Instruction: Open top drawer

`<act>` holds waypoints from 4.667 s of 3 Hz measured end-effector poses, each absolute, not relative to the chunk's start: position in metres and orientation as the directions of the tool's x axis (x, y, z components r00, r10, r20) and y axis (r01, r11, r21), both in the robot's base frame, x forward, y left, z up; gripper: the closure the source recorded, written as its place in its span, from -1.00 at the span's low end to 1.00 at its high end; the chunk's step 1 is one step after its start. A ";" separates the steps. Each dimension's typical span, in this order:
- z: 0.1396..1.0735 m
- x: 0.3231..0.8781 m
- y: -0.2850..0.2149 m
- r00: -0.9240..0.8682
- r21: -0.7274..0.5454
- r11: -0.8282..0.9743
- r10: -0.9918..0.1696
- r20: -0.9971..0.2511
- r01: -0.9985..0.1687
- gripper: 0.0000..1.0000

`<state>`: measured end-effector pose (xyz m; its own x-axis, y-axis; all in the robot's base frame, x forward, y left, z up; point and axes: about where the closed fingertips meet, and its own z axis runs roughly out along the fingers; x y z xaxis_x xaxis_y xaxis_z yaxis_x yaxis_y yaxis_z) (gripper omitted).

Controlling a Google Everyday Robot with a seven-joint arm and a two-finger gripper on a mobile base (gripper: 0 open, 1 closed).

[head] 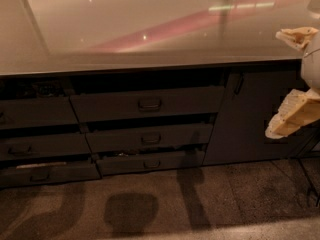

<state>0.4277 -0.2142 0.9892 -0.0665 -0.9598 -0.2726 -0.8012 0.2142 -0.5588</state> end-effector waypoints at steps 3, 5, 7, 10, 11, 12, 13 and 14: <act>0.993 0.428 -0.191 0.048 -0.515 0.211 -0.895 -0.444 -0.831 -1.00; 0.956 0.461 -0.212 -0.058 -0.441 0.271 -0.897 -0.439 -0.856 -1.00; 0.895 0.508 -0.242 -0.183 -0.321 0.340 -0.883 -0.432 -0.884 -1.00; 0.899 0.493 -0.235 -0.132 -0.455 0.312 -0.913 -0.385 -0.834 -1.00; 0.899 0.493 -0.235 -0.132 -0.454 0.312 -0.913 -0.385 -0.834 -1.00; 0.886 0.512 -0.240 -0.180 -0.406 0.331 -0.912 -0.368 -0.852 -1.00; 0.849 0.542 -0.236 -0.234 -0.352 0.324 -0.933 -0.274 -0.878 -1.00; 0.819 0.568 -0.232 -0.228 -0.322 0.273 -0.959 -0.170 -0.907 -1.00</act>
Offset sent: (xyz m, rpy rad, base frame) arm 0.0012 0.0025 -0.0020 0.0993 0.0102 0.0632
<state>0.5679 -0.2318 0.8185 -0.2284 -0.9587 -0.1696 -0.9066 0.2729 -0.3218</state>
